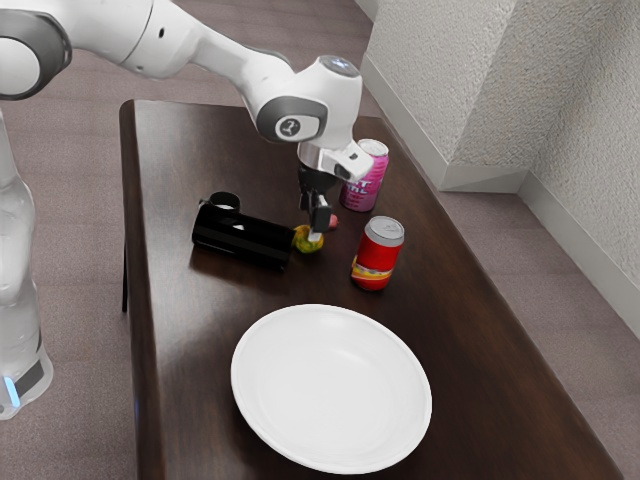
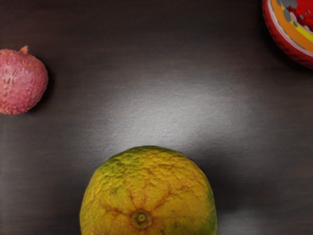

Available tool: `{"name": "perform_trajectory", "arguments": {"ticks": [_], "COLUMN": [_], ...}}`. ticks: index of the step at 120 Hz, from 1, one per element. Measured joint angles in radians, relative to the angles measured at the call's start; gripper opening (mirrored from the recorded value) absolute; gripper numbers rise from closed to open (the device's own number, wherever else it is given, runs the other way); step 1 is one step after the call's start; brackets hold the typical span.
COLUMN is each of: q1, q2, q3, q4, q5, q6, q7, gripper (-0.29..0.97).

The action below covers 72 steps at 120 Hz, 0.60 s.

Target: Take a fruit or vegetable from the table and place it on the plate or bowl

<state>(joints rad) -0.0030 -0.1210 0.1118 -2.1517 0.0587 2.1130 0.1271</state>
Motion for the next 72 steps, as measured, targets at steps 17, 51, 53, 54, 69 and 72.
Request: {"name": "perform_trajectory", "arguments": {"ticks": [17,51,53,54,69,72], "q1": [0.001,0.0,0.0,0.0,0.0,0.0], "q2": [-0.001,0.014,0.015,0.016,0.025,0.027], "q3": [0.002,0.006,0.006,0.006,0.006,0.006], "q4": [-0.005,-0.007,-0.007,-0.007,-0.007,-0.007], "q5": [-0.001,-0.004,-0.004,-0.004,-0.005,-0.005], "q6": [0.003,0.018,0.018,0.019,0.022,0.024], "q7": [0.001,0.003,0.003,0.003,0.003,0.003], "gripper": [0.68,0.68,0.68,0.68,0.68,0.68]}}
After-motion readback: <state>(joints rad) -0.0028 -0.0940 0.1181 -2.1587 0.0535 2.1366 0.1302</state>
